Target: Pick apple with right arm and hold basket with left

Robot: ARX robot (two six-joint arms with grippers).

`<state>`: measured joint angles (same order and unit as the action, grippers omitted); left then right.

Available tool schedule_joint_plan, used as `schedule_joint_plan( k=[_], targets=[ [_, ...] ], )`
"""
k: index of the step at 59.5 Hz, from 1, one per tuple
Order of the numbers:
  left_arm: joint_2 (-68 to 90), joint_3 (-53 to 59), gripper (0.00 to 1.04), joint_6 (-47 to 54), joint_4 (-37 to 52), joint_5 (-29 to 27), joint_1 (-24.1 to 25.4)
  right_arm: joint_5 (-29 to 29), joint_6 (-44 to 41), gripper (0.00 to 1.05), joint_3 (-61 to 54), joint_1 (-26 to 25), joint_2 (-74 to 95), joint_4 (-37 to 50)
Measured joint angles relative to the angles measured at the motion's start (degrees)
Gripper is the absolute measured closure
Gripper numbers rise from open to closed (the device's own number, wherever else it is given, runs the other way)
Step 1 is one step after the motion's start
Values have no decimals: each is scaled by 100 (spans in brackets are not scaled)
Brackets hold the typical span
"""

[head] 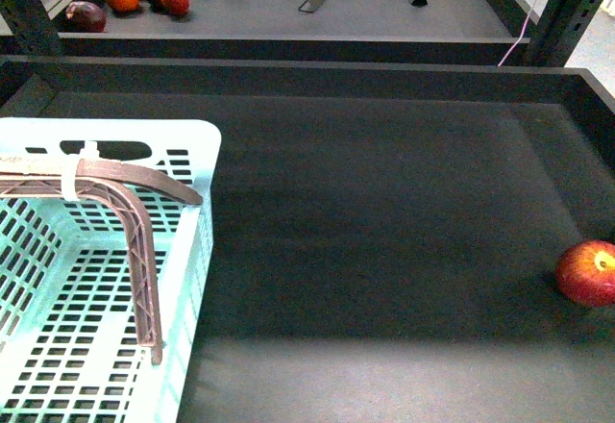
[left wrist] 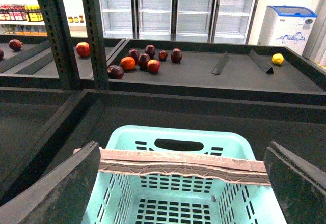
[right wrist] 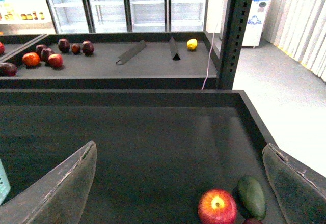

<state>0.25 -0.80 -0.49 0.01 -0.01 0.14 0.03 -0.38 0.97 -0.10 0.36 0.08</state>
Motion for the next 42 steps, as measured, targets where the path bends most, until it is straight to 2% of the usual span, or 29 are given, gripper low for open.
schedule_joint_plan(
  k=[34,39,42],
  targets=[
    [24,-11,7,-31,-39,-11,-9,0,0,9,0,0,0,0],
    [872,-654,7,-1241,-1598,-339,-136,2,0,9,0,0,0,0],
    [1228,-859,7,-1987,-2057,-295,-153,-7,0,9,0,0,-4,0]
  ],
)
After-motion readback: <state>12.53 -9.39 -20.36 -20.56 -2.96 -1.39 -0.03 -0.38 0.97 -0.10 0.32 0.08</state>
